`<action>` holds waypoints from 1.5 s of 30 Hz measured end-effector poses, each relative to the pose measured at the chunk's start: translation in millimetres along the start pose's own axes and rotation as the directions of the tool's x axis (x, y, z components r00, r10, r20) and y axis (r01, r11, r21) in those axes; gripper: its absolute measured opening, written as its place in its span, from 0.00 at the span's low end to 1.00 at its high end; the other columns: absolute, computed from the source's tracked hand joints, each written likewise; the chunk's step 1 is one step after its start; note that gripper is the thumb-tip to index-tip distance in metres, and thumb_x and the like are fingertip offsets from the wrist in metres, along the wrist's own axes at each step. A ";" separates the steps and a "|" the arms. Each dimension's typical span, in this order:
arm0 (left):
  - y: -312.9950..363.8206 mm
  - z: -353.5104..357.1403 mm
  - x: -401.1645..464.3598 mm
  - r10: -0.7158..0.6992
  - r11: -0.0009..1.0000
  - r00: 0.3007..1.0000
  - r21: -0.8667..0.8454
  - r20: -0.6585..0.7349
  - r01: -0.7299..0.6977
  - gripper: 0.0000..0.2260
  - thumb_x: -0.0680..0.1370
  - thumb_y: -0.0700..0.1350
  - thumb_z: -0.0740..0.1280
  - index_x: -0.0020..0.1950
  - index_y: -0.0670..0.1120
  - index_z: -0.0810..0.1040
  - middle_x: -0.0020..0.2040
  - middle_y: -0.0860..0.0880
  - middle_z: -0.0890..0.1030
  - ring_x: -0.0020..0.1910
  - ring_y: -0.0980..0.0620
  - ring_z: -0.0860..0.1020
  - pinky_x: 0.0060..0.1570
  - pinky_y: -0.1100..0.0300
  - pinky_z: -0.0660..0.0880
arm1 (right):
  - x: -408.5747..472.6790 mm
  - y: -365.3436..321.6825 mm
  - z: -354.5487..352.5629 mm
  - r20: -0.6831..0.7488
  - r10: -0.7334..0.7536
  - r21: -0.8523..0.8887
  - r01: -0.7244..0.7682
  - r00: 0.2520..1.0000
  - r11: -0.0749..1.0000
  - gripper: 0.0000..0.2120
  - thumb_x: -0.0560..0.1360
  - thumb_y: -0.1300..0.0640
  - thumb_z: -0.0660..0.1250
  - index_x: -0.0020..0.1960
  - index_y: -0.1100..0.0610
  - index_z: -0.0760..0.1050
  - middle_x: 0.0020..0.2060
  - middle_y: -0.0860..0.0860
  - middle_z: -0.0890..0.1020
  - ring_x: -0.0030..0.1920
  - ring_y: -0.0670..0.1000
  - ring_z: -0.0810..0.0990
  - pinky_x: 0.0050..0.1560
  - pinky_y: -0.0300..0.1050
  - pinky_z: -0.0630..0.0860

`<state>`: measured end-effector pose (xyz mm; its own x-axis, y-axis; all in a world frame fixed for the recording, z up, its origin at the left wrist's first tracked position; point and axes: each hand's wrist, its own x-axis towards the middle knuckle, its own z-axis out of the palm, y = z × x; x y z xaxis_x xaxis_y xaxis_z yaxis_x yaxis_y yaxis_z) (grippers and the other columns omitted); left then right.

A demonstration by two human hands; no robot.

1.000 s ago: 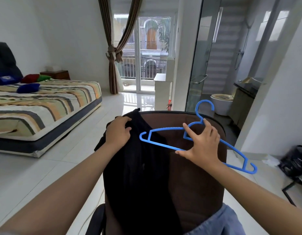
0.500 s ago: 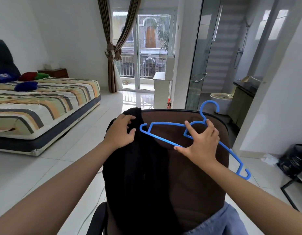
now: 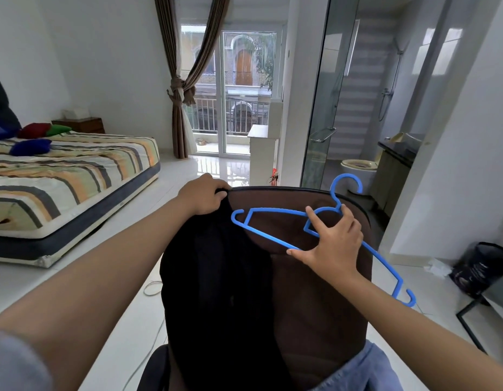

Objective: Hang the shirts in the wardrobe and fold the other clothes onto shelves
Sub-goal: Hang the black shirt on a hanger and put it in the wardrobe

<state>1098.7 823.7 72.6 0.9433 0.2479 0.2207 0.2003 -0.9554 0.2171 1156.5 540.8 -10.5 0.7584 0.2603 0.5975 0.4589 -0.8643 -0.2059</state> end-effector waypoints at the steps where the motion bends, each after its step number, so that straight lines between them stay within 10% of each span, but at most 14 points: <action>1: 0.6 -1.2 1.3 -0.005 1.000 1.000 -0.024 -0.023 0.005 0.14 0.80 0.50 0.59 0.63 0.53 0.76 0.60 0.47 0.75 0.59 0.46 0.74 0.58 0.54 0.70 | -0.4 0.9 0.7 -0.004 0.001 0.004 -0.001 1.000 1.000 0.48 0.54 0.31 0.76 0.71 0.42 0.67 0.68 0.66 0.63 0.65 0.68 0.65 0.61 0.65 0.69; 7: -5.1 1.9 0.8 -0.194 0.925 0.961 -0.364 -0.199 0.111 0.08 0.73 0.47 0.72 0.50 0.48 0.84 0.50 0.50 0.83 0.50 0.52 0.78 0.49 0.61 0.69 | -2.9 1.2 5.6 -0.032 0.002 0.046 -0.001 0.999 0.999 0.49 0.51 0.32 0.77 0.69 0.43 0.69 0.67 0.66 0.65 0.63 0.69 0.67 0.59 0.65 0.71; 16: -7.7 -10.7 -0.1 -0.175 0.832 0.980 -0.546 -0.096 0.095 0.08 0.70 0.32 0.72 0.44 0.42 0.83 0.44 0.41 0.83 0.39 0.47 0.80 0.40 0.63 0.78 | -4.4 3.1 9.8 -0.038 -0.004 0.040 0.006 0.999 0.999 0.50 0.51 0.31 0.77 0.70 0.43 0.68 0.67 0.65 0.64 0.64 0.69 0.67 0.59 0.66 0.71; 22: 1.5 -24.7 -6.3 -0.115 0.950 0.993 -0.293 0.004 0.111 0.08 0.72 0.34 0.65 0.39 0.42 0.84 0.39 0.49 0.81 0.39 0.52 0.77 0.35 0.69 0.72 | -5.9 -0.7 7.0 -0.047 -0.030 0.032 0.031 0.998 0.999 0.50 0.50 0.31 0.77 0.69 0.43 0.70 0.67 0.66 0.65 0.63 0.69 0.68 0.58 0.67 0.71; 28: 4.6 -38.2 -13.8 -0.090 0.994 0.985 0.071 0.147 0.081 0.04 0.66 0.36 0.62 0.32 0.43 0.73 0.38 0.41 0.74 0.40 0.43 0.74 0.37 0.54 0.71 | -11.4 -8.1 -0.8 -0.040 -0.056 0.057 0.059 0.998 0.997 0.49 0.51 0.31 0.77 0.69 0.43 0.69 0.68 0.65 0.63 0.64 0.68 0.66 0.59 0.67 0.70; 38: 36.8 -81.7 -64.3 -0.045 0.995 0.979 -0.080 0.200 0.062 0.06 0.69 0.36 0.64 0.41 0.34 0.76 0.62 0.49 0.79 0.52 0.57 0.77 0.51 0.51 0.74 | -20.3 -21.1 -50.6 -0.177 -0.100 0.107 0.121 0.979 0.987 0.47 0.55 0.31 0.75 0.71 0.43 0.67 0.68 0.66 0.63 0.65 0.66 0.63 0.61 0.65 0.67; 45: 103.8 -125.4 -105.1 -0.099 0.988 0.988 -0.109 0.115 0.112 0.07 0.67 0.36 0.66 0.29 0.37 0.78 0.23 0.47 0.71 0.25 0.48 0.74 0.27 0.63 0.70 | -23.6 -39.6 -109.2 -0.256 -0.123 0.138 0.162 0.959 0.977 0.46 0.53 0.32 0.76 0.69 0.42 0.69 0.68 0.62 0.57 0.65 0.64 0.58 0.61 0.64 0.66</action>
<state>987.1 718.6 191.1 0.9429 0.3212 0.0877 0.2743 -0.8986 0.3423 1069.8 521.9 68.2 0.5521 0.2459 0.7967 0.6353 -0.7429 -0.2109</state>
